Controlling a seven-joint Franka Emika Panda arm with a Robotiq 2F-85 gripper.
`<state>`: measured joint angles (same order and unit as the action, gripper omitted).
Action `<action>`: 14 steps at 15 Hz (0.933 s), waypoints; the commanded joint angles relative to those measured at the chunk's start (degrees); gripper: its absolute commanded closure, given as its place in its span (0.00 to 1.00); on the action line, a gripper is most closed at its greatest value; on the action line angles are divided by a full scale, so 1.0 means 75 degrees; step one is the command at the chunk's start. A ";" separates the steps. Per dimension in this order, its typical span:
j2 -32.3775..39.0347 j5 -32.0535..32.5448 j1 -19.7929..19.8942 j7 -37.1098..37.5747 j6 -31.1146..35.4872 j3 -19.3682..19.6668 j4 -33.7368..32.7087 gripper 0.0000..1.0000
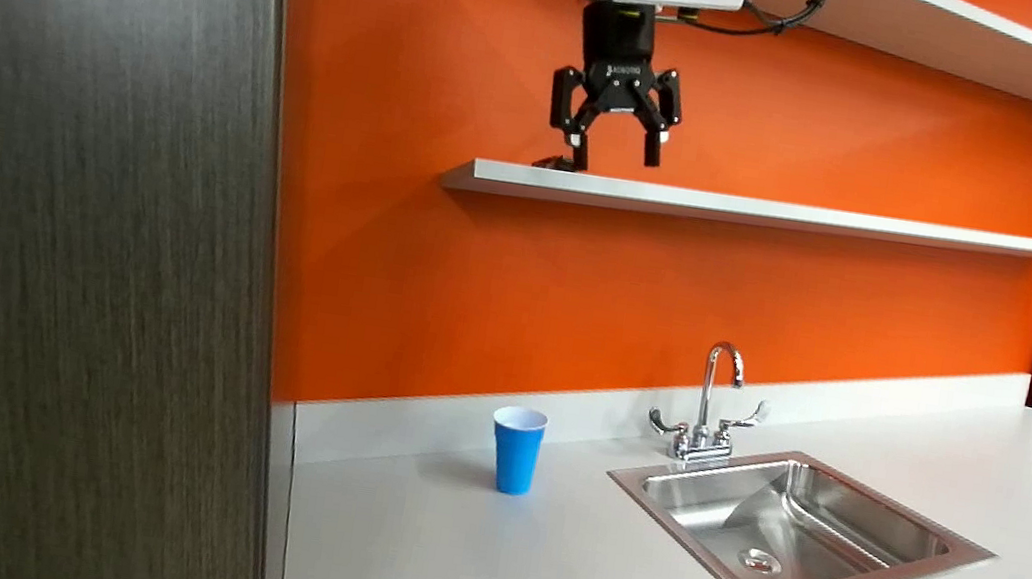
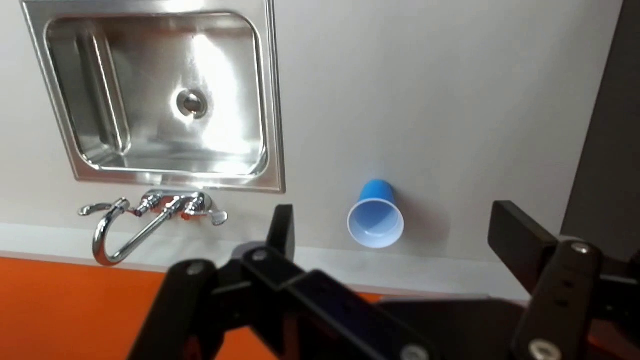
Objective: Move the candy bar to the bottom shelf
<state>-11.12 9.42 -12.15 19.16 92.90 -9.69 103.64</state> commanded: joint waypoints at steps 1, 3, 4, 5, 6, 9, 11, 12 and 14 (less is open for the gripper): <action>-0.1059 -0.0235 0.0209 0.0008 0.0675 -0.0045 0.1908 0.00; -0.1398 -0.0146 0.0276 -0.0021 0.1151 -0.0030 0.2836 0.00; -0.1575 -0.0159 0.0310 -0.0037 0.1423 -0.0007 0.3316 0.00; -0.1743 -0.0159 0.0351 -0.0061 0.1711 0.0020 0.3791 0.00; -0.1923 -0.0157 0.0387 -0.0067 0.2000 0.0043 0.4287 0.00; -0.2237 -0.0175 0.0503 -0.0112 0.2608 0.0100 0.5365 0.00; -0.1830 -0.0137 0.0544 -0.0065 0.2373 -0.0021 0.4974 0.00; -0.1921 -0.0140 0.0566 -0.0067 0.2493 -0.0004 0.5238 0.00; -0.2035 -0.0143 0.0589 -0.0070 0.2586 0.0008 0.5454 0.00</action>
<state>-26.32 8.94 -9.11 19.16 112.31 -8.34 144.62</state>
